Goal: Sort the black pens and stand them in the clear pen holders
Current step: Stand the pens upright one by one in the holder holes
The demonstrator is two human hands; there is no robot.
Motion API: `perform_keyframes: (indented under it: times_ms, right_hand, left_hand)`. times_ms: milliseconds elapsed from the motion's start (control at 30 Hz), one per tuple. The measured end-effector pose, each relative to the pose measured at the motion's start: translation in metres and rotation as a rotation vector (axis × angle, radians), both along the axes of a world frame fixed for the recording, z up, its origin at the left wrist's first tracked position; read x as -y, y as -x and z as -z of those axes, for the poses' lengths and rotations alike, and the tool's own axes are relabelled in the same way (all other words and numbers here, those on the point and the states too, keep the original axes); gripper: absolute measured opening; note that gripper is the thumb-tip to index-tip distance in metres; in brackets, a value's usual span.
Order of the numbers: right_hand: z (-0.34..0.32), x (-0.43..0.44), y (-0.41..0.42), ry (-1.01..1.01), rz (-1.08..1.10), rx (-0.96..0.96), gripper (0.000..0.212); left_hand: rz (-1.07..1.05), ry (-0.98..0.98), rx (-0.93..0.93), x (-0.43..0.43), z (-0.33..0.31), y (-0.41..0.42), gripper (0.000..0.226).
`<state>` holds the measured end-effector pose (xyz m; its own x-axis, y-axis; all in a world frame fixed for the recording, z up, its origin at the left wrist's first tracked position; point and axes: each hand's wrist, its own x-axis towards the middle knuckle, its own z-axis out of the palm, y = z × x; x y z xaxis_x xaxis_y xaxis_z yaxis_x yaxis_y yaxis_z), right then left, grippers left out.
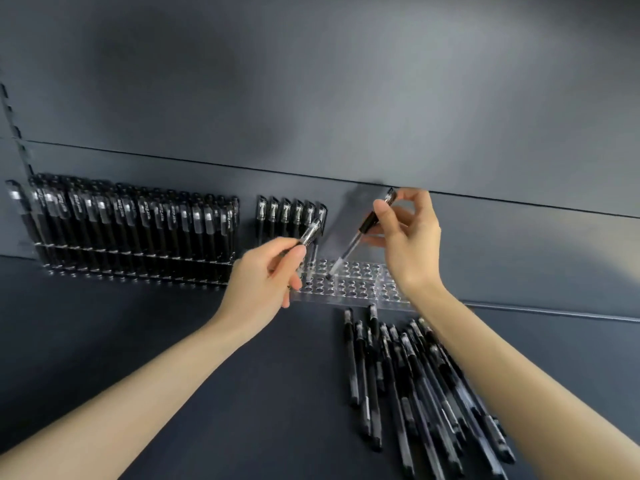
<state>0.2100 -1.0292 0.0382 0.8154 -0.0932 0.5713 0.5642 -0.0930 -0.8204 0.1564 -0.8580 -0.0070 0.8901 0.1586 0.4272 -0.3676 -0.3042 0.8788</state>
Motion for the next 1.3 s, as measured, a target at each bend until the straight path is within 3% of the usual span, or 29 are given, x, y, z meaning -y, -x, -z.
perform_keyframes:
  times_ms: [267, 500, 833, 1300]
  right_hand:
    - [0.002, -0.026, -0.030, 0.125, 0.141, 0.144, 0.022]
    - [0.018, -0.029, -0.047, 0.260, 0.175, 0.145, 0.021]
    - [0.003, -0.019, -0.059, 0.525, 0.022, 0.065, 0.028]
    - [0.004, -0.021, -0.060, 0.556, -0.064, 0.004, 0.027]
  left_hand:
    - [-0.040, 0.105, -0.022, -0.008, 0.022, -0.029, 0.012]
    - [0.022, 0.194, -0.017, -0.010, 0.029, -0.033, 0.013]
    - [0.036, 0.207, 0.040, -0.004, 0.029, -0.034, 0.015]
    - [0.044, 0.234, 0.021, -0.004, 0.030, -0.035, 0.013]
